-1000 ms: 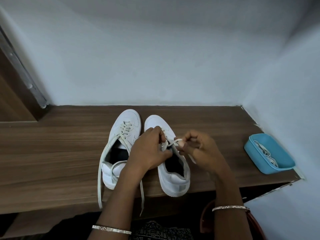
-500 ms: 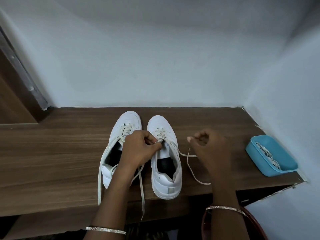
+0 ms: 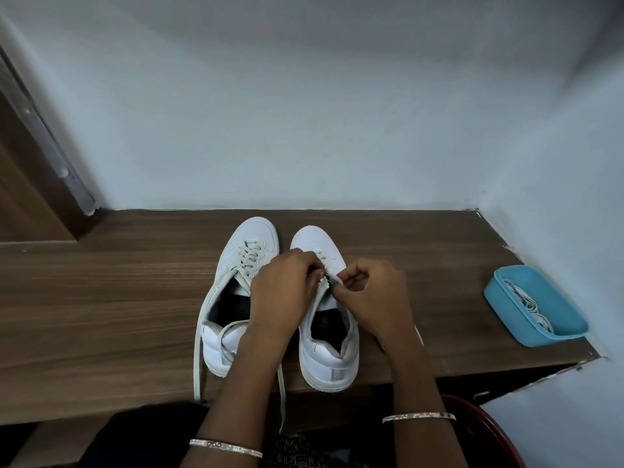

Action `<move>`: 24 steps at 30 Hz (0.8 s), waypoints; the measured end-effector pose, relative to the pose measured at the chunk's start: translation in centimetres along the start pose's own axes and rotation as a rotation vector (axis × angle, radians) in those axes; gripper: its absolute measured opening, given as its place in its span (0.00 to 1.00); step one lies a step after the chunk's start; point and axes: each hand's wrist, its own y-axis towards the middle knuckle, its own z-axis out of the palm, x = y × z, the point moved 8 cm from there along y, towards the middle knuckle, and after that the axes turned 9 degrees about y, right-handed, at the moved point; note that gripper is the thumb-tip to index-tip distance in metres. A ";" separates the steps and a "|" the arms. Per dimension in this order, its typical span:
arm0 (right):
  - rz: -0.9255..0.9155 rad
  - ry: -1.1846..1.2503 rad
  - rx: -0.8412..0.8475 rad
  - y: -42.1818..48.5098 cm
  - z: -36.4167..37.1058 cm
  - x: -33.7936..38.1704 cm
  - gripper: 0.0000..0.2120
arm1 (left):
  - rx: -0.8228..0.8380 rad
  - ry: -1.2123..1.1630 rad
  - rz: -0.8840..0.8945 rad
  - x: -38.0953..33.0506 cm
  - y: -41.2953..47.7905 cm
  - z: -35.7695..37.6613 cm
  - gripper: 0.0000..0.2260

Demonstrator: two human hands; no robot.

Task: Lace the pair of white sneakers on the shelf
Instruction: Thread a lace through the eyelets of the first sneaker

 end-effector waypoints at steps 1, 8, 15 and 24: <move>0.007 -0.001 -0.032 0.0 -0.3 -0.1 0.04 | -0.013 0.035 0.001 -0.2 -0.1 0.1 0.04; 0.158 0.123 -0.138 -0.2 -0.8 -2.5 0.07 | 0.228 -0.767 -0.353 2.3 -0.4 3.5 0.08; 0.208 0.103 -0.205 -0.5 -0.8 -2.7 0.06 | 0.250 -0.999 -0.449 3.0 -0.1 -0.1 0.20; 0.201 0.135 -0.182 -0.7 -0.7 -2.7 0.06 | 0.037 -0.139 0.042 0.0 0.0 0.2 0.05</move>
